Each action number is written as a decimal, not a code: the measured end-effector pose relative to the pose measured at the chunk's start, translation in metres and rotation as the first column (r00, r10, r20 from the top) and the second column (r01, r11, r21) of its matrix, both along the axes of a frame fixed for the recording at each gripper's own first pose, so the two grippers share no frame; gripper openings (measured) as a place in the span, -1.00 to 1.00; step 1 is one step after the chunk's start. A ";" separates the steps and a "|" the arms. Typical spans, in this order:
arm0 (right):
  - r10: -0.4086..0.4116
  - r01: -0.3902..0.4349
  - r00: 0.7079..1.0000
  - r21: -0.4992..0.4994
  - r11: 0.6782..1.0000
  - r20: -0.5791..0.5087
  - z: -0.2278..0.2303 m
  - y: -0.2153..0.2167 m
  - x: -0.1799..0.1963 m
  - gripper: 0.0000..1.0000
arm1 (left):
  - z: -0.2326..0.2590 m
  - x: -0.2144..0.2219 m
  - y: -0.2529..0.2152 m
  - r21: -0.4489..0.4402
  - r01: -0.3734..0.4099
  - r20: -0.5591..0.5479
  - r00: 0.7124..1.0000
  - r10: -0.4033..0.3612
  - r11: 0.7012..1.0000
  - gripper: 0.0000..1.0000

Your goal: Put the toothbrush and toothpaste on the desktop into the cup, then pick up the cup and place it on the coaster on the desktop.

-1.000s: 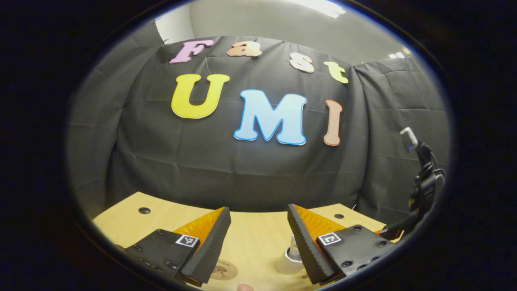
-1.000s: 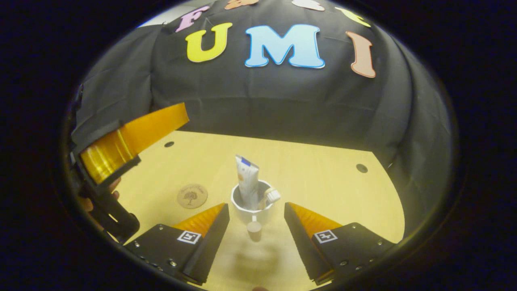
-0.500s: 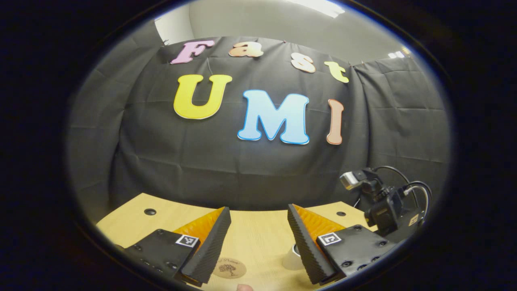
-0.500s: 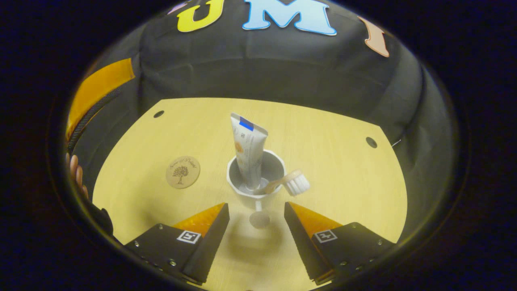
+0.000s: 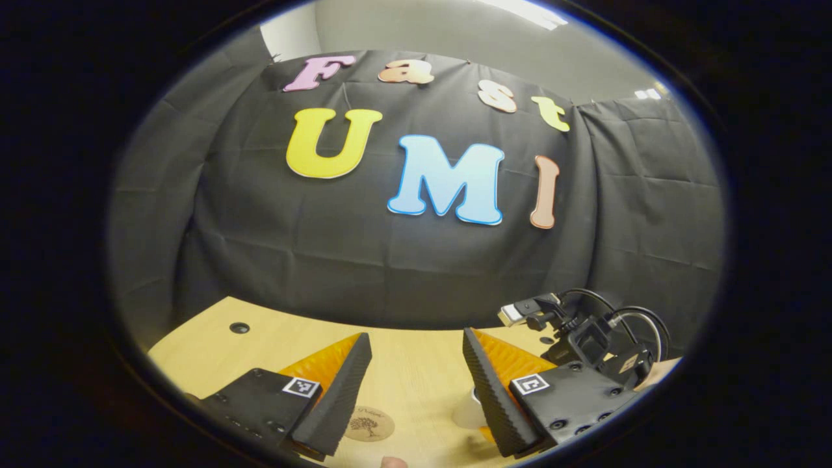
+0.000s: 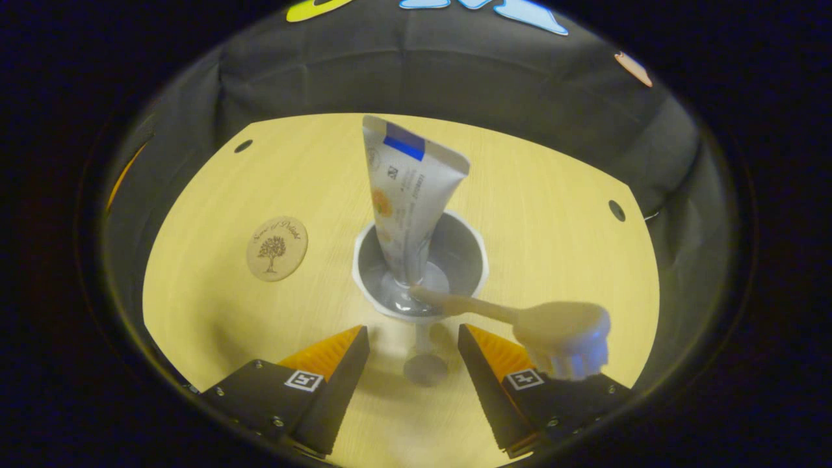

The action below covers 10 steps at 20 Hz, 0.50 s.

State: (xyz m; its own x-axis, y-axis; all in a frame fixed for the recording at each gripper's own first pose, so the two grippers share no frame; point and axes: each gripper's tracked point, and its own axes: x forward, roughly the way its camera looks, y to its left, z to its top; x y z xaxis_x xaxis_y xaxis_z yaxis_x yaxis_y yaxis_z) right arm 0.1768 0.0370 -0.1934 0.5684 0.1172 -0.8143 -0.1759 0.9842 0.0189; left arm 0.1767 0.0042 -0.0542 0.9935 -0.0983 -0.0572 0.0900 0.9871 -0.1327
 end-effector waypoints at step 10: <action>0.002 -0.003 0.996 -0.013 1.000 -0.085 -0.015 0.003 0.004 0.35 | -0.011 -0.001 0.003 -0.022 -0.011 -0.023 1.000 0.011 1.000 0.82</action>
State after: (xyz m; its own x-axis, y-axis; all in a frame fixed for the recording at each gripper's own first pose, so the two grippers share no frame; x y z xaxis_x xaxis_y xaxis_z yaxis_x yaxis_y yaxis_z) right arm 0.1807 0.0398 -0.2081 0.4967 0.1077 -0.8612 -0.1769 0.9840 0.0211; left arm 0.1761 0.0076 -0.0650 0.9930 -0.0889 -0.0775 0.0760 0.9848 -0.1563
